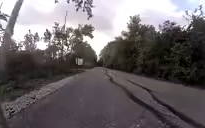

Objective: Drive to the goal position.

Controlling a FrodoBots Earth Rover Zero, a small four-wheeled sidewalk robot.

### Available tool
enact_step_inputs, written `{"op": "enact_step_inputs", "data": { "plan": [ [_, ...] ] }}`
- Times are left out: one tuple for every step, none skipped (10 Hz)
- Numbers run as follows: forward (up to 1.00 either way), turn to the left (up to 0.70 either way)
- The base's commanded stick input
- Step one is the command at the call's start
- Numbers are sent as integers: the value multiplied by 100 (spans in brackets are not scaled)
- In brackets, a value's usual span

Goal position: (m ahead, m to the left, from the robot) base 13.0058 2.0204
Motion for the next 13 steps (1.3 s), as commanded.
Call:
{"op": "enact_step_inputs", "data": {
  "plan": [
    [70, 0],
    [70, 0],
    [70, 0],
    [70, 0],
    [70, 0],
    [70, 0],
    [70, 0],
    [70, 0],
    [70, 0],
    [70, 0],
    [70, 0],
    [70, 0],
    [70, 0]
  ]
}}
